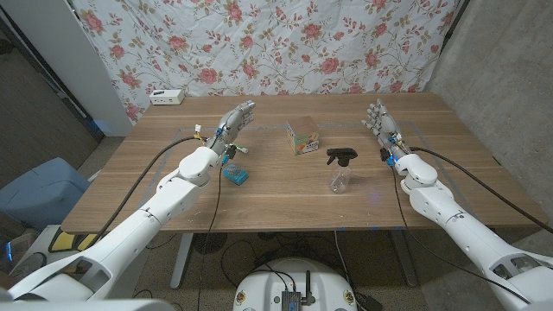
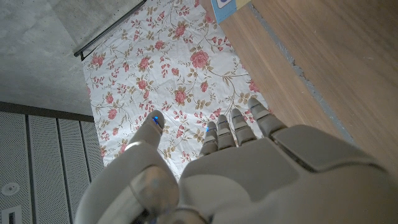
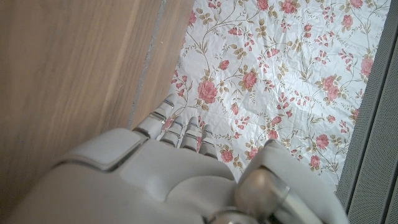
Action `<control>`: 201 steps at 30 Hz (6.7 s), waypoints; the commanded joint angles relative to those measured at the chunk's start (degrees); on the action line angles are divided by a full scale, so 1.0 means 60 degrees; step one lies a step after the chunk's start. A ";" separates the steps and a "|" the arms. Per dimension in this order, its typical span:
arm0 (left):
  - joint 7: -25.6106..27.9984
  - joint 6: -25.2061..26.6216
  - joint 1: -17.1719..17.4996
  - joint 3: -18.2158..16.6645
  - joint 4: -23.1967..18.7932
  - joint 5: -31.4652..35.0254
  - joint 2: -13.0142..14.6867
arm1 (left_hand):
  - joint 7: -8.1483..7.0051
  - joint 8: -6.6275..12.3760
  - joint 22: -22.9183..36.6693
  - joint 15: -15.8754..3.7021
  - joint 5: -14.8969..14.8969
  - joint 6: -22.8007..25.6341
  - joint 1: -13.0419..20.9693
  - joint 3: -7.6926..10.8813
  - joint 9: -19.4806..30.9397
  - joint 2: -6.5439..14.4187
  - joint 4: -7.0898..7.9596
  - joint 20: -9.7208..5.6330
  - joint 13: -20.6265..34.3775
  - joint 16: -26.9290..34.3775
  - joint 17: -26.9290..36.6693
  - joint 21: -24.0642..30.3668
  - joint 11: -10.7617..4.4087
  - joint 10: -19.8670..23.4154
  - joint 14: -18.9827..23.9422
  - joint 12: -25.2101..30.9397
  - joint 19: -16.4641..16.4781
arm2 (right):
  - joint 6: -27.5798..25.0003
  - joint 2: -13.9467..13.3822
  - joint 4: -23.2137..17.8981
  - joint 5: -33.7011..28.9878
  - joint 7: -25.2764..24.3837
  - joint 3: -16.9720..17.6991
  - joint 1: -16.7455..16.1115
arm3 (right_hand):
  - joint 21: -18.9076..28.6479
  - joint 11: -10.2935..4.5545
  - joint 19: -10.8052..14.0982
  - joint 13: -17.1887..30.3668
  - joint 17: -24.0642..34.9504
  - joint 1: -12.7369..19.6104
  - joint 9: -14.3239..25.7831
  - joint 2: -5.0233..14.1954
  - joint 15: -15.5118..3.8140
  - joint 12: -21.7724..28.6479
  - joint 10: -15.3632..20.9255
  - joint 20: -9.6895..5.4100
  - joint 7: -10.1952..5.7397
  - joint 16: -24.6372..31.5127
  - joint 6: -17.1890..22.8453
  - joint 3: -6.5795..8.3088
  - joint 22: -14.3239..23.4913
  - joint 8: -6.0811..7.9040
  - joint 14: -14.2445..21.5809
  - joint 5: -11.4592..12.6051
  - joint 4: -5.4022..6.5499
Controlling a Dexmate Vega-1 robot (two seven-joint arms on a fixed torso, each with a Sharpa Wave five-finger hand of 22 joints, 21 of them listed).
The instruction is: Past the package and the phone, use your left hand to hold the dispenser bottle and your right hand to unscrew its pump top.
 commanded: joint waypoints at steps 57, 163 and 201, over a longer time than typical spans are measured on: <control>-0.0811 0.0223 0.0378 0.0833 -0.1972 0.1567 0.0742 | -0.0186 -0.0036 0.0008 -0.0245 0.0665 0.0718 0.2683 -0.0806 0.0033 -0.1442 -0.0208 -0.0365 0.0008 0.0023 0.0032 0.0043 -0.0334 0.0865 0.0903 -0.0009 0.0497 | 0.0421 0.0415 0.1003 0.0015 -0.0109 0.0063 0.0471 | 0.0054 -0.0015 0.0131 0.0004 -0.0043 0.0113 0.0009 0.0053 -0.0060 0.0038 0.0061 -0.0265 -0.0040 0.0078 0.0080 0.0044 0.0042 0.0073 0.0116 0.0068 -0.0125; -0.5904 -0.4867 -0.2734 0.3352 0.5586 0.2078 -0.2207 | -0.0357 -0.0077 -0.0004 -0.0547 0.1239 0.0950 0.4739 -0.2501 0.0044 -0.1617 -0.0117 -0.0832 -0.0006 0.0004 0.0022 -0.0053 -0.0452 0.1221 0.1348 -0.0075 0.0533 | 0.1012 0.0114 0.0002 -0.0602 -0.0786 0.0043 -0.0688 | 0.0062 0.0027 0.0160 0.0006 -0.0057 0.0056 0.0009 0.0070 -0.0048 0.0029 0.0102 -0.0235 0.0028 0.0083 0.0107 0.0052 0.0046 0.0068 0.0181 0.0059 -0.0158; -0.7471 -0.6321 -0.4383 0.3827 0.9872 0.1835 -0.4435 | -0.0601 0.0158 -0.0013 -0.0907 0.1480 0.2287 0.5579 -0.3188 0.0092 -0.1393 -0.0118 -0.1067 0.0046 0.0094 0.0024 -0.0008 -0.0693 0.2189 0.2002 0.0128 0.0311 | 0.1637 0.0246 0.0577 -0.0314 -0.0338 0.0187 -0.0809 | 0.0053 0.0019 0.0120 0.0007 -0.0055 0.0021 0.0009 0.0075 0.0014 0.0029 0.0096 -0.0175 -0.0002 0.0077 0.0095 0.0050 0.0047 0.0065 0.0163 0.0059 -0.0155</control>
